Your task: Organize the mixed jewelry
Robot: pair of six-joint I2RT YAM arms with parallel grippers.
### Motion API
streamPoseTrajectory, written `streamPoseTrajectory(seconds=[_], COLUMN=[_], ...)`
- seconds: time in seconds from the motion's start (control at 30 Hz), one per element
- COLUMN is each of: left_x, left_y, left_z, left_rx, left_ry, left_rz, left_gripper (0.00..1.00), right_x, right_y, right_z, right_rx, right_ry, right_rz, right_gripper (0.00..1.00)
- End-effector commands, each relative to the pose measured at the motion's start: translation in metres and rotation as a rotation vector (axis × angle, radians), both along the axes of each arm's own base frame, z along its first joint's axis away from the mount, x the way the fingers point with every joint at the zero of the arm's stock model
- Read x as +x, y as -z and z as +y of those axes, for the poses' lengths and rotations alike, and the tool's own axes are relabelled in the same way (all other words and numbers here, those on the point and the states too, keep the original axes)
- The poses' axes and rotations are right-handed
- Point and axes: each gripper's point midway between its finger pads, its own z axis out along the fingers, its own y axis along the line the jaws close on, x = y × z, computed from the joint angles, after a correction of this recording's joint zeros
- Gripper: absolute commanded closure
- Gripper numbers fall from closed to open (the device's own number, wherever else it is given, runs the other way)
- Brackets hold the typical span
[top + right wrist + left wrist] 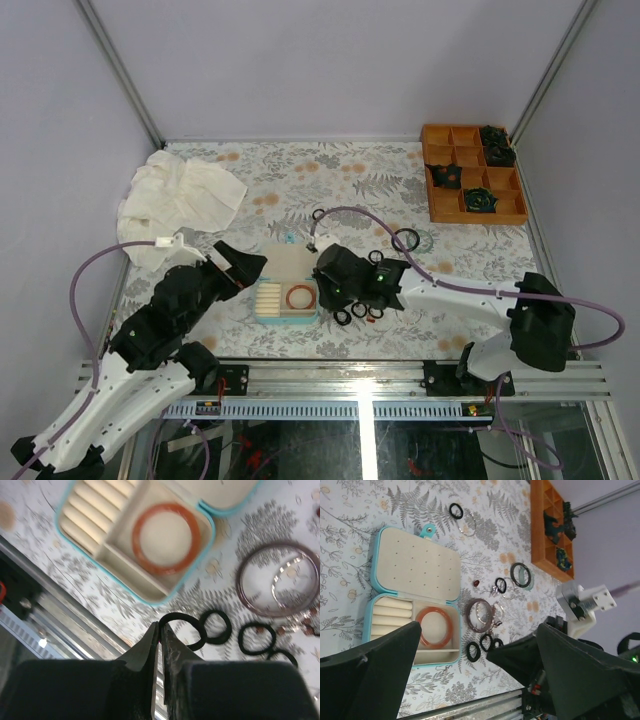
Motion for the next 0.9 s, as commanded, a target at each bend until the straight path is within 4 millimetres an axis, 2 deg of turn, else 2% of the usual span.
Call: streamPoseTrajectory(seconds=[0.0, 0.2, 0.43, 0.5, 0.67, 0.87], left_x=[-0.005, -0.013, -0.023, -0.026, -0.032, -0.035], left_y=[-0.022, -0.028, -0.04, -0.042, -0.048, -0.047], left_z=[0.009, 0.011, 0.016, 0.019, 0.024, 0.024], left_rx=[-0.028, -0.041, -0.055, -0.053, -0.045, -0.051], left_ry=[-0.023, -0.008, 0.007, 0.009, 0.009, 0.018], left_rz=[-0.044, -0.043, -0.058, -0.062, -0.075, -0.076], left_gripper=[0.0, 0.0, 0.0, 0.0, 0.0, 0.0], right_x=[0.023, 0.039, 0.037, 0.032, 0.026, 0.026], right_y=[-0.032, -0.029, -0.027, -0.019, -0.013, -0.002], right_z=[0.048, 0.07, 0.094, 0.103, 0.111, 0.11], right_rx=[0.184, 0.236, 0.291, 0.273, 0.265, 0.247], right_ry=[0.104, 0.249, 0.363, 0.364, 0.394, 0.428], right_rz=[-0.031, -0.055, -0.135, -0.155, -0.222, -0.249], right_gripper=[0.93, 0.92, 0.94, 0.94, 0.95, 0.96])
